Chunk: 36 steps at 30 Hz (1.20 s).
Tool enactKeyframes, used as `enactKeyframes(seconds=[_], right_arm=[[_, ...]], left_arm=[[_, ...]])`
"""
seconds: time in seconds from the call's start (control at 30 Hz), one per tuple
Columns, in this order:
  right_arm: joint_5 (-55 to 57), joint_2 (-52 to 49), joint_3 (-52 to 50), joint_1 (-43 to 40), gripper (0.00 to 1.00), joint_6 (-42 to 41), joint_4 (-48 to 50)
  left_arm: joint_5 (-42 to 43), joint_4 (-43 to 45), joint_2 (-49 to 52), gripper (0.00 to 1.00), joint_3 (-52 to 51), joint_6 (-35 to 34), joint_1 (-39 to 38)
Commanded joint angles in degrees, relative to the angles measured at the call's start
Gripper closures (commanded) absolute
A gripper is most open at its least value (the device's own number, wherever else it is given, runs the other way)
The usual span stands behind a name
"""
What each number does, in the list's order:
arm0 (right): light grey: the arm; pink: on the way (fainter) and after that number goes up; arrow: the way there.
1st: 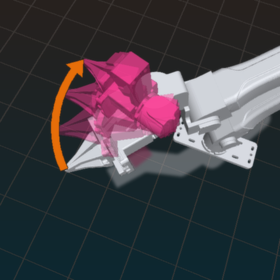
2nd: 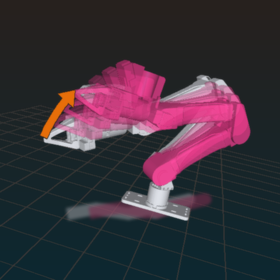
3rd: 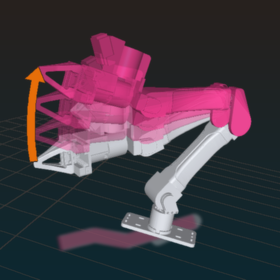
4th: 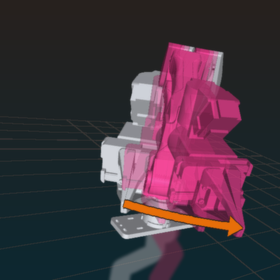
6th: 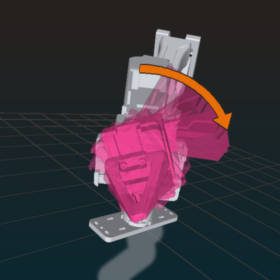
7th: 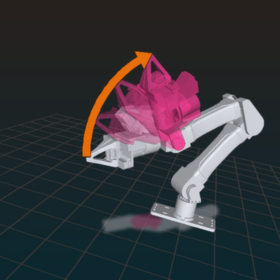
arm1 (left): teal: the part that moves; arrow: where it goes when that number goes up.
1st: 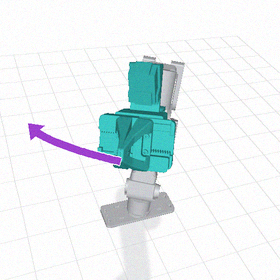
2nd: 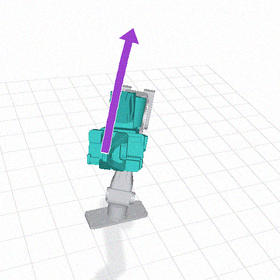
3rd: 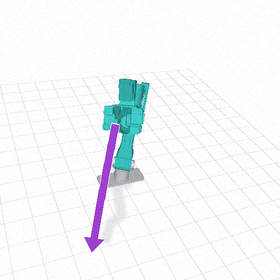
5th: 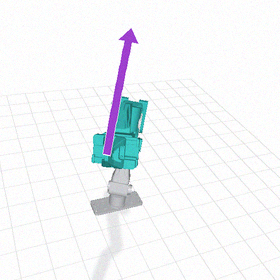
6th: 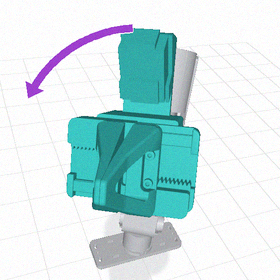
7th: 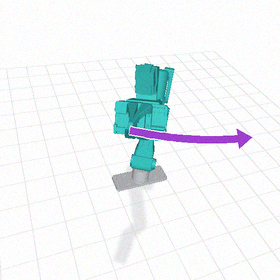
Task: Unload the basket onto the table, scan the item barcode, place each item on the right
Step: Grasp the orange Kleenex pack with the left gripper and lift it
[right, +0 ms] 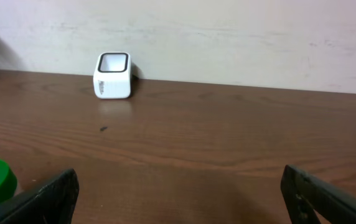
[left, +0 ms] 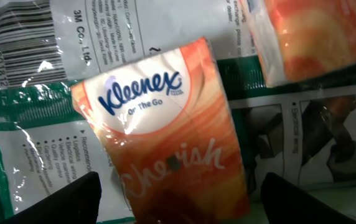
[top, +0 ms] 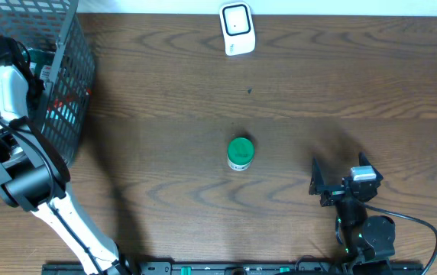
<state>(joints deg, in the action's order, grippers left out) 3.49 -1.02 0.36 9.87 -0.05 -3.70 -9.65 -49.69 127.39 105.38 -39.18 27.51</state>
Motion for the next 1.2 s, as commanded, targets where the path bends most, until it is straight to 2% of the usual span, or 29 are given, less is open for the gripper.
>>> enactKeyframes(seconds=[0.0,0.27,0.33,0.47,0.53,0.67,0.9,0.97,1.17], right_arm=[[0.5,0.0,0.0,-0.2,0.01,-1.0,-0.2],[0.5,0.0,0.0,-0.2,0.01,-1.0,-0.2],[0.5,0.0,0.0,-0.2,0.01,-1.0,-0.2],[0.5,0.0,0.0,-0.2,0.01,-1.0,-0.2],[0.5,0.0,0.0,-0.2,0.01,-1.0,-0.2],[0.5,0.0,0.0,-0.2,0.01,-1.0,-0.2],[0.5,0.0,0.0,-0.2,0.01,-1.0,-0.2],[0.5,0.0,0.0,-0.2,0.01,-1.0,-0.2],[0.5,0.0,0.0,-0.2,0.01,-1.0,-0.2]], left_arm=[[-2.0,-0.3,-2.0,0.17,-0.2,0.1,1.0],[-2.0,2.7,-2.0,0.13,-4.3,0.1,1.6],[-2.0,4.1,-2.0,0.15,-5.6,0.2,1.6],[-1.9,5.0,-2.2,0.5,-5.6,1.2,1.6],[-1.9,4.9,-2.7,0.58,-5.0,1.2,1.6],[-2.0,5.1,-6.9,0.59,-4.5,1.2,1.6],[-2.0,5.3,-20.0,0.6,-4.5,1.2,1.6],[-2.0,4.4,-24.1,0.64,-4.5,1.2,1.6],[-2.0,-0.6,-36.2,0.64,-4.5,2.9,-0.3]])
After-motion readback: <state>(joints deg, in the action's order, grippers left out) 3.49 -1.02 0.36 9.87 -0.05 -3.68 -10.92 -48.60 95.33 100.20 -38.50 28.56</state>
